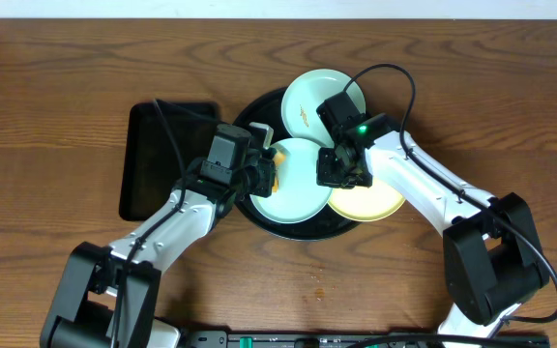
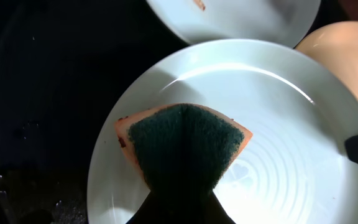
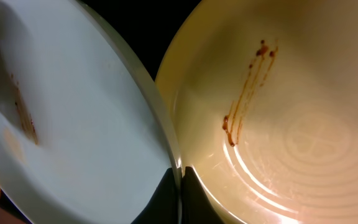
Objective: Clean dirty plates on tray and stack at the side
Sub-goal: 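Scrub the held green plate surface with the sponge in the left gripper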
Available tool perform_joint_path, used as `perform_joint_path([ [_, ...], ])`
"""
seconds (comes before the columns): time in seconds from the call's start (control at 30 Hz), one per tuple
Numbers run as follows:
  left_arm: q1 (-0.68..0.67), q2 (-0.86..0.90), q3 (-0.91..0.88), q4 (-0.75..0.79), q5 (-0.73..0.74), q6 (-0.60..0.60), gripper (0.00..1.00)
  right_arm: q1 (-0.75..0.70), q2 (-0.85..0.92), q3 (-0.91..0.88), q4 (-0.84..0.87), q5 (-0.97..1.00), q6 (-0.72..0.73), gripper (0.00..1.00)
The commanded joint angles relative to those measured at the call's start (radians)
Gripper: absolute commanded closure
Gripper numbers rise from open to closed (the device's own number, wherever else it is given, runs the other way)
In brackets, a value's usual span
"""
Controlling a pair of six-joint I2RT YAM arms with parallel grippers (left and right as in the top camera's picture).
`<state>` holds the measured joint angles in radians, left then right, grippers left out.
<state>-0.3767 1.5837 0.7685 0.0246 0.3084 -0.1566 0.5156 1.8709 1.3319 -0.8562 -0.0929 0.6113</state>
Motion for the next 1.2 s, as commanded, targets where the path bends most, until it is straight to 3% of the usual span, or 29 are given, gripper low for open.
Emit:
perform_joint_path([
  [0.0,-0.003,0.024,-0.006,-0.001,-0.002,-0.003,0.93,0.010,-0.023,-0.005,-0.005,-0.029,0.024,0.99],
  [1.03,-0.056,0.137,-0.029,0.089,0.011,-0.002,0.93,0.010,-0.023,-0.005,-0.004,-0.041,0.024,0.99],
  [1.17,-0.056,0.139,-0.029,0.096,-0.054,-0.002,0.92,0.010,-0.023,-0.005,-0.004,-0.059,0.024,0.99],
])
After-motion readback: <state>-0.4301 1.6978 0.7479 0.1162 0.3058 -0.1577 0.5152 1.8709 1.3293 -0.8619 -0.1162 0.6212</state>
